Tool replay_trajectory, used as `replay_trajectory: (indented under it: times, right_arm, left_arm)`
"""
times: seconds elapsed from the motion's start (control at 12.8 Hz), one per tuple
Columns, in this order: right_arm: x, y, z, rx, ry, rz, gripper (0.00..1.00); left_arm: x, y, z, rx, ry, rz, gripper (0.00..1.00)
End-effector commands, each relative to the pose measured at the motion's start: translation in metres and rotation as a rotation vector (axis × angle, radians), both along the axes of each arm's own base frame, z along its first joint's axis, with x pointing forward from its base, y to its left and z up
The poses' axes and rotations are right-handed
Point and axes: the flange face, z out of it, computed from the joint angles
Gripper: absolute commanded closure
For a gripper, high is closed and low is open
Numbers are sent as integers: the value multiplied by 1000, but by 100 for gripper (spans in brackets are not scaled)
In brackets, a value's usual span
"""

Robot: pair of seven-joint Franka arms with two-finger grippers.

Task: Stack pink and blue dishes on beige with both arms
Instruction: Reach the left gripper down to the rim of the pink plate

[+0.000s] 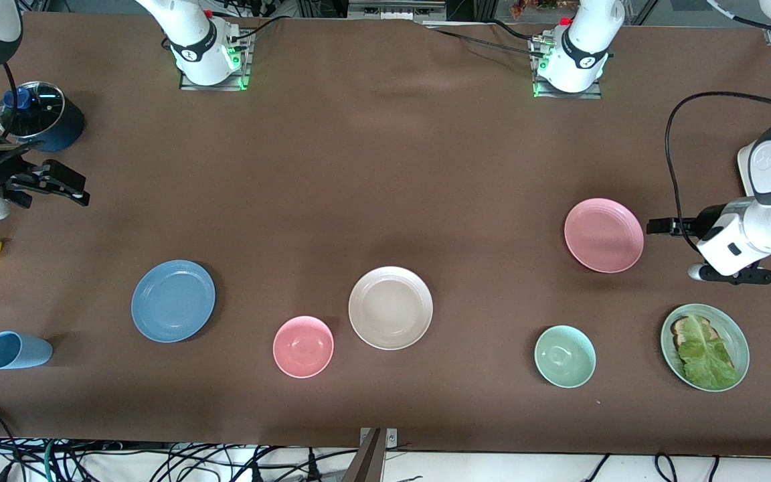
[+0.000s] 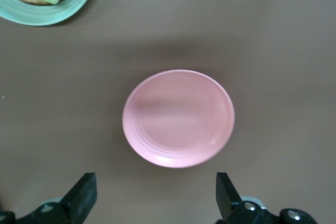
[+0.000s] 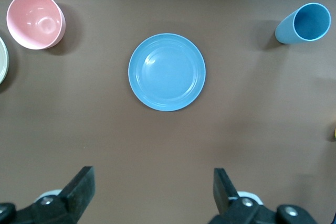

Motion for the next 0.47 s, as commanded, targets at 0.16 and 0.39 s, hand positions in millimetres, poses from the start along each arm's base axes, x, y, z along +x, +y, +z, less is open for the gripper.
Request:
replay_trajectory:
  times: [0.16,0.39]
  right_arm:
    - [-1,-1,2,-3,-7,-14,0]
    - [-1,-1,2,-3,-7,-14,0]
  left_arm:
    - [-14,49,-65,-45,-30,-36,0]
    - [-47,39,-109,-29,-90,-43,0]
